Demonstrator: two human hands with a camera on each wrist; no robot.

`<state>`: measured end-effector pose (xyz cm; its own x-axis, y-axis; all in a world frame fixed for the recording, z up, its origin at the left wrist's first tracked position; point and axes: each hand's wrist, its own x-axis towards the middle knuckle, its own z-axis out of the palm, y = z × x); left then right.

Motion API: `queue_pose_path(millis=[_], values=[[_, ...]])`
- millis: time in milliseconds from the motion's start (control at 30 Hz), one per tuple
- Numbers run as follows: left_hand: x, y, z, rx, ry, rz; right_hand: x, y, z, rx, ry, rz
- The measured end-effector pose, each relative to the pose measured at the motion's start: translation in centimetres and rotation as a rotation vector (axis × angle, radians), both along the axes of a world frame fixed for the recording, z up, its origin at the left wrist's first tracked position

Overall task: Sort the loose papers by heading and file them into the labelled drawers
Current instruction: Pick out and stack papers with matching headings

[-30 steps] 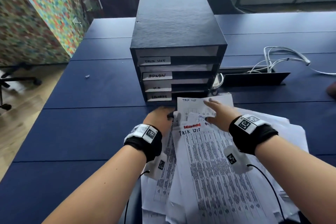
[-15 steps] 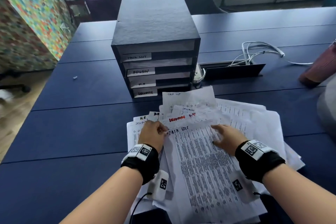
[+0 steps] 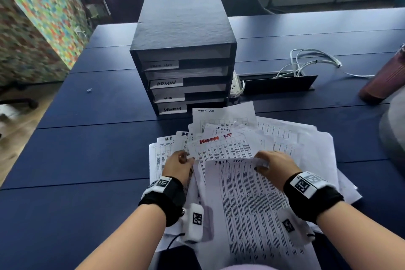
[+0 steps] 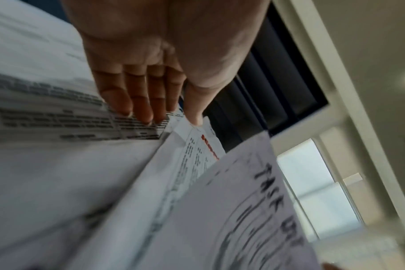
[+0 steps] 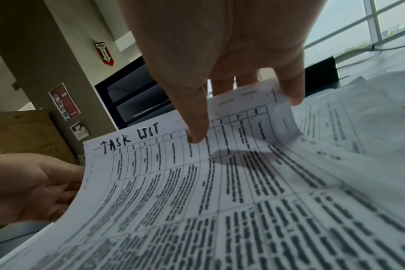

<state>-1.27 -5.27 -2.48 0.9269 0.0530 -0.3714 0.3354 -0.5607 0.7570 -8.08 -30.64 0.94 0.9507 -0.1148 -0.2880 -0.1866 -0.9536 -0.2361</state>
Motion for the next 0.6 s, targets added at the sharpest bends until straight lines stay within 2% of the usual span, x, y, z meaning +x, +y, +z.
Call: queue_pose_path(millis=[100,200,367,467,600], values=[[0.2,-0.3,-0.4,-0.031,0.07,0.065,-0.1,-0.2,-0.3,0.043,0.017,0.021],[0.5,-0.9,-0.2,-0.082,-0.009,0.091,0.2,-0.5,-0.1,0.077,0.02,0.013],[0.1,-2.0,0.9,0.06,-0.21,-0.021,1.5,-1.4,0.8,0.075,-0.101,0.005],[-0.7,-2.4,1.3,-0.043,-0.212,-0.102,2.3,-1.8,1.5,0.088,-0.198,0.019],[-1.3,-2.9,1.2,-0.077,-0.193,-0.222,2.9,-1.9,1.6,0.048,-0.213,0.043]])
